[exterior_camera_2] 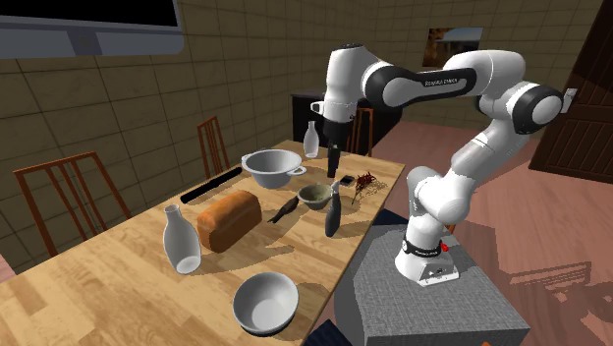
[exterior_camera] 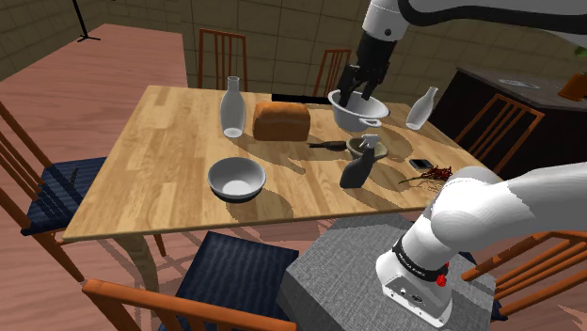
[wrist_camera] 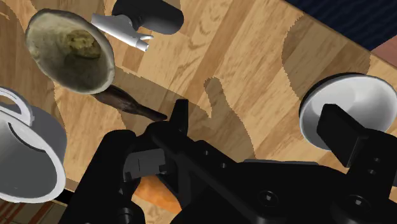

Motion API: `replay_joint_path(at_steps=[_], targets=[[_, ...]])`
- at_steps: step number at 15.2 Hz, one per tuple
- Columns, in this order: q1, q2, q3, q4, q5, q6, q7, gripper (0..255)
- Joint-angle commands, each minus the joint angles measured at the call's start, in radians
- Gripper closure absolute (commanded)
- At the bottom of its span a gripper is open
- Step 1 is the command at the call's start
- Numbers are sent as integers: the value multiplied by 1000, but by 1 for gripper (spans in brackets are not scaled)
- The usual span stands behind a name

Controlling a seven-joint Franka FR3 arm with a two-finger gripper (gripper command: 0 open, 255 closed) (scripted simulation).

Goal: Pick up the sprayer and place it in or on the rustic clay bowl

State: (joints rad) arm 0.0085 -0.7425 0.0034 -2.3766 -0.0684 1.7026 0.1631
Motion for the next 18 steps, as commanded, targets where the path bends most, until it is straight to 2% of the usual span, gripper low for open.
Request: replay_joint_path(at_steps=[1,10,18], targets=[[0,0,0,0,0,0,0,0],[75,161,-105,-133,-180,64,-451,0],[92,337,-175,-245,-413,201,-800,0]])
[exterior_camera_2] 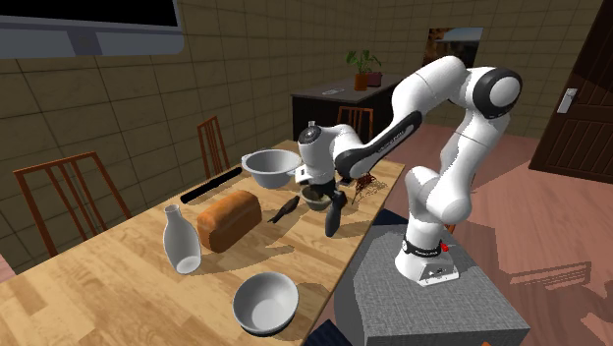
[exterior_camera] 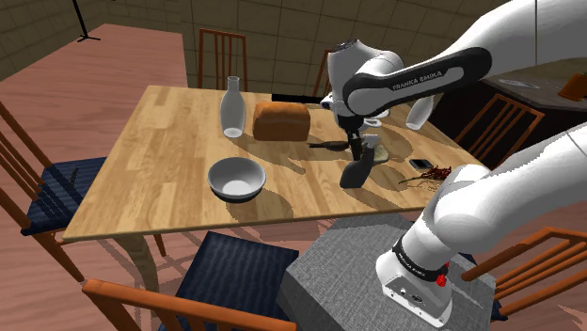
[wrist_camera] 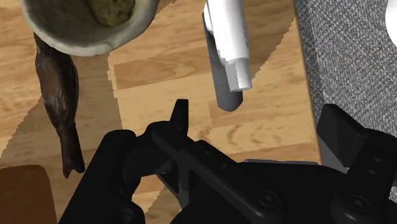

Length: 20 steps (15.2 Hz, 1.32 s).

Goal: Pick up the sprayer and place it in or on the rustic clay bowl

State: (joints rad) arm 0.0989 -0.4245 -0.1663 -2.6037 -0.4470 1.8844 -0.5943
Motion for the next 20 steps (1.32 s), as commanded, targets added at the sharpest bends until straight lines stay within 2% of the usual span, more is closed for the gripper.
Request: replay_joint_path(at_steps=[1,3,10,18,19,20], targets=[[0,44,-13,-31,-69,42,-81,0],[-5,90,-26,-51,-135,85,-142,0],[-37,132,-59,-106,-192,187,-123,0],[-40,136,-62,-110,-197,195,-121,0],[-40,136,-62,-110,-197,195,-121,255],[-40,136,-62,-110,-197,195,-121,255]])
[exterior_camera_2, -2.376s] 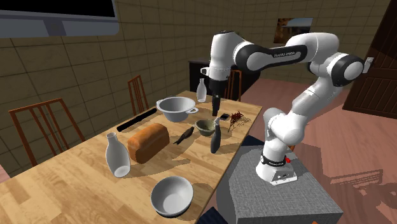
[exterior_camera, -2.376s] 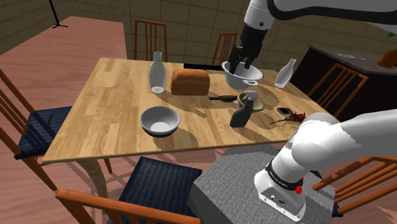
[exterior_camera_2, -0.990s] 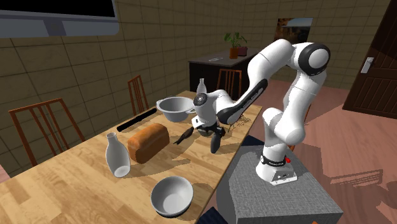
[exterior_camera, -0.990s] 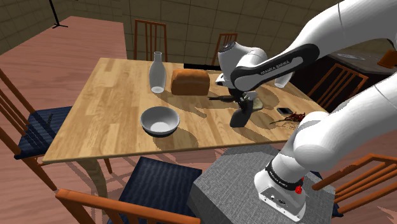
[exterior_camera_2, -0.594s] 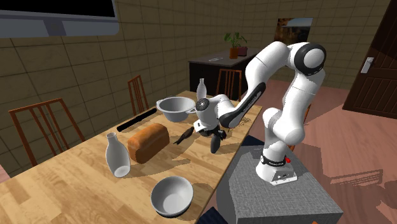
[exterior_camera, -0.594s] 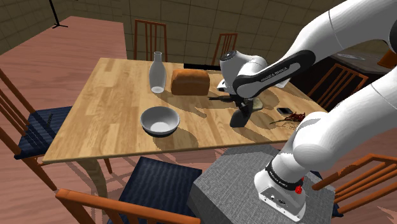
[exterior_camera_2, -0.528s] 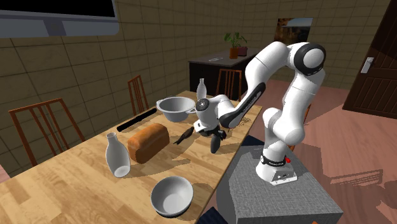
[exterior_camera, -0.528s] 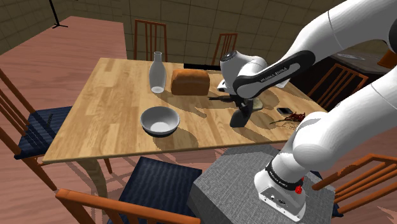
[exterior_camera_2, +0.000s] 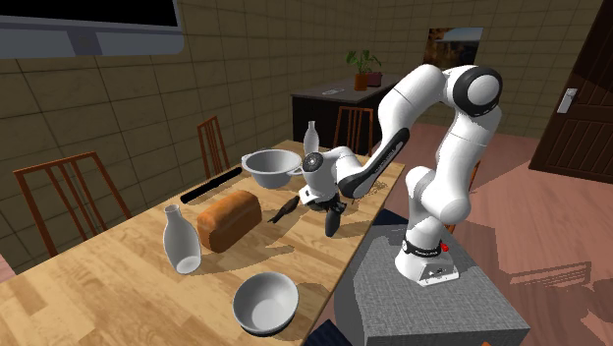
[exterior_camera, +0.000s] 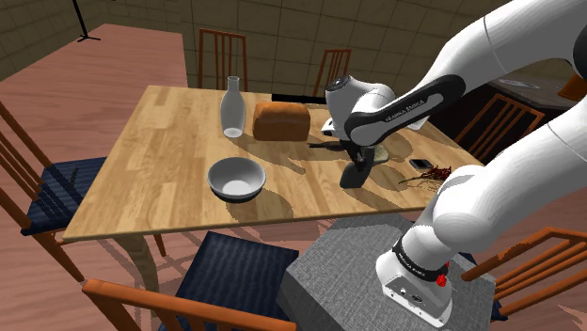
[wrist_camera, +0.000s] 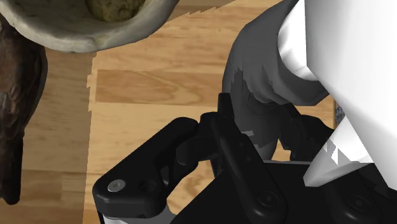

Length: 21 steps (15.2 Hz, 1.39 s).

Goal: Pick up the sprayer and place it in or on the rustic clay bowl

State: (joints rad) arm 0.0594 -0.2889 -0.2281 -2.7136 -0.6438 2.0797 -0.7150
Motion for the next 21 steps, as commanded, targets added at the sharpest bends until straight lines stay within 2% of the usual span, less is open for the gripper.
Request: replay_joint_path(at_steps=[1,8,21], targets=[[0,0,0,0,0,0,0,255],[0,0,0,0,0,0,0,255],[12,-143,25,68,53,-197,-89,255]])
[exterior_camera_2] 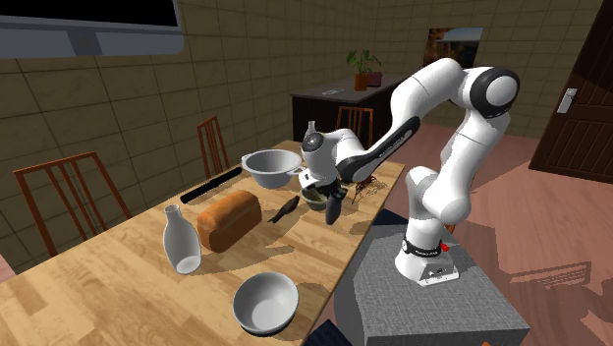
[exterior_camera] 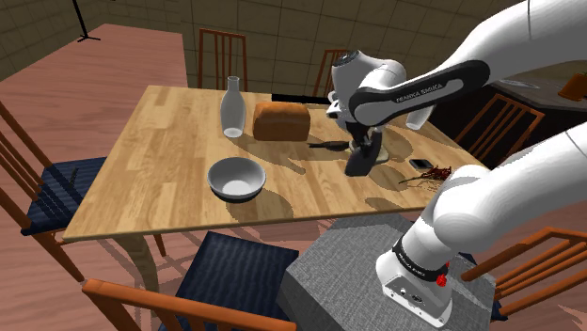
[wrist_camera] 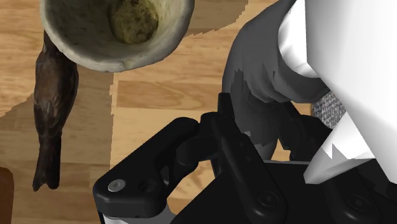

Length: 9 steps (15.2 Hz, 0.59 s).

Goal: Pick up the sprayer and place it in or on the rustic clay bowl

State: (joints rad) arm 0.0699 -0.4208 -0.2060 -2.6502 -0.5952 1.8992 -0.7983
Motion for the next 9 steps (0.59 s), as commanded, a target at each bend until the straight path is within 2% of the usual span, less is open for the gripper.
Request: replay_joint_path(at_steps=[1,9], targets=[[2,-20,5,12,7,-31,-12,255],[7,-77,22,75,31,-143,-59,255]])
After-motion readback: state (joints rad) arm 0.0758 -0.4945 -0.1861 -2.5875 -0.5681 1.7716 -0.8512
